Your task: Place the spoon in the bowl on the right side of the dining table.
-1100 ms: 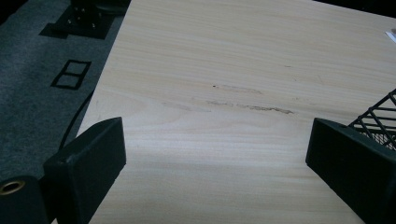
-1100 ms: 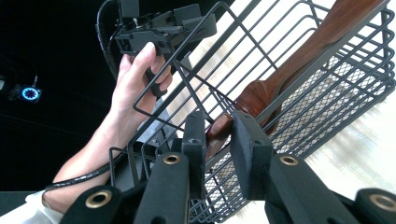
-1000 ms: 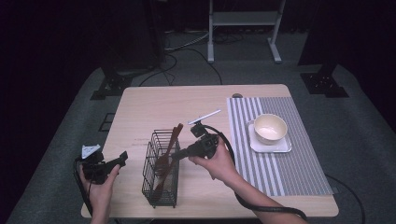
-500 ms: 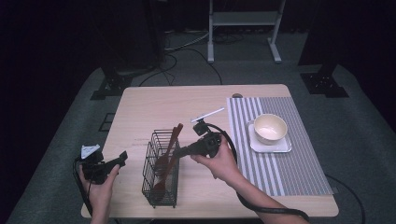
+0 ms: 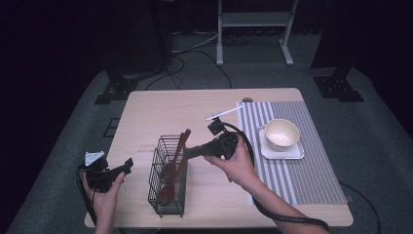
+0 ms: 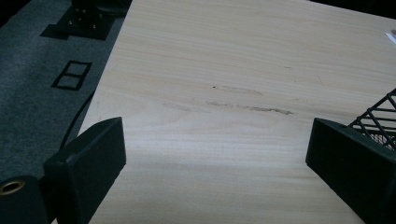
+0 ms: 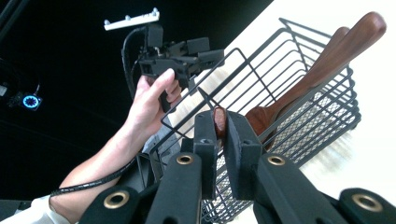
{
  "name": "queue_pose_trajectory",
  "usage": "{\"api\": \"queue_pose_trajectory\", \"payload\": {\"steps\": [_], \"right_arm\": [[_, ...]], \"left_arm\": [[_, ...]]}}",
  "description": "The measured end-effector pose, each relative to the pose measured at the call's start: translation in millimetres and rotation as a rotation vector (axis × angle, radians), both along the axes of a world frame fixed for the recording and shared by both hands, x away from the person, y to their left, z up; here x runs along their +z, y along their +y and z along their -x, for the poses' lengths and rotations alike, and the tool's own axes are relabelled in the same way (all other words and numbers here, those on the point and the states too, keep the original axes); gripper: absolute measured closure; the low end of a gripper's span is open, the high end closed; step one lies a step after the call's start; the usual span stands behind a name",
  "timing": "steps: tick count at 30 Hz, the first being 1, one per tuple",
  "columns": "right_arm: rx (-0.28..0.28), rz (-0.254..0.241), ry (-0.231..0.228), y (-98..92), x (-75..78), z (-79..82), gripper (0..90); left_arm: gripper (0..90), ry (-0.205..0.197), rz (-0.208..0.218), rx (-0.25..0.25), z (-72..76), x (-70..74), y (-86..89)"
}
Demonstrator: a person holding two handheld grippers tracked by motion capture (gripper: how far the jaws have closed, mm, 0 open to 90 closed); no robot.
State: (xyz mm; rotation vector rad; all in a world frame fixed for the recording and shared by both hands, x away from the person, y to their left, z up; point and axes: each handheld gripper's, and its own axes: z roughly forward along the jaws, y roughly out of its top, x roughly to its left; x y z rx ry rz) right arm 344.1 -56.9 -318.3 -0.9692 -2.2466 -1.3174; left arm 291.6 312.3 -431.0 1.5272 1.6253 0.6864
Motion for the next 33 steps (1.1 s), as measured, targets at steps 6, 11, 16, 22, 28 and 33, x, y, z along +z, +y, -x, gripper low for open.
{"api": "queue_pose_trajectory", "payload": {"steps": [6,11,16,22,28,33], "right_arm": [[-0.016,-0.019,-0.008,-8.5,10.9,-0.7,83.1],[-0.025,-0.029,-0.002,-13.3,16.5,-2.4,83.1],[-0.034,-0.042,0.006,-17.9,18.0,-4.5,83.2],[-0.044,-0.063,0.029,-25.7,18.4,-6.8,83.2],[-0.05,-0.075,0.031,-32.6,21.4,-7.7,83.2],[-0.055,-0.086,0.041,-37.9,23.0,-8.3,83.3]], "left_arm": [[3.9,-0.001,0.0,0.001,-0.1,-0.1,0.0],[3.9,-0.001,0.004,0.001,0.1,-0.1,0.5],[3.9,-0.002,0.001,0.001,0.4,0.3,0.5],[3.9,-0.002,0.0,0.002,0.2,0.3,0.3],[3.9,-0.004,0.0,-0.001,0.6,0.7,-0.2],[3.9,-0.004,0.0,0.0,0.7,0.8,-0.2]]}}
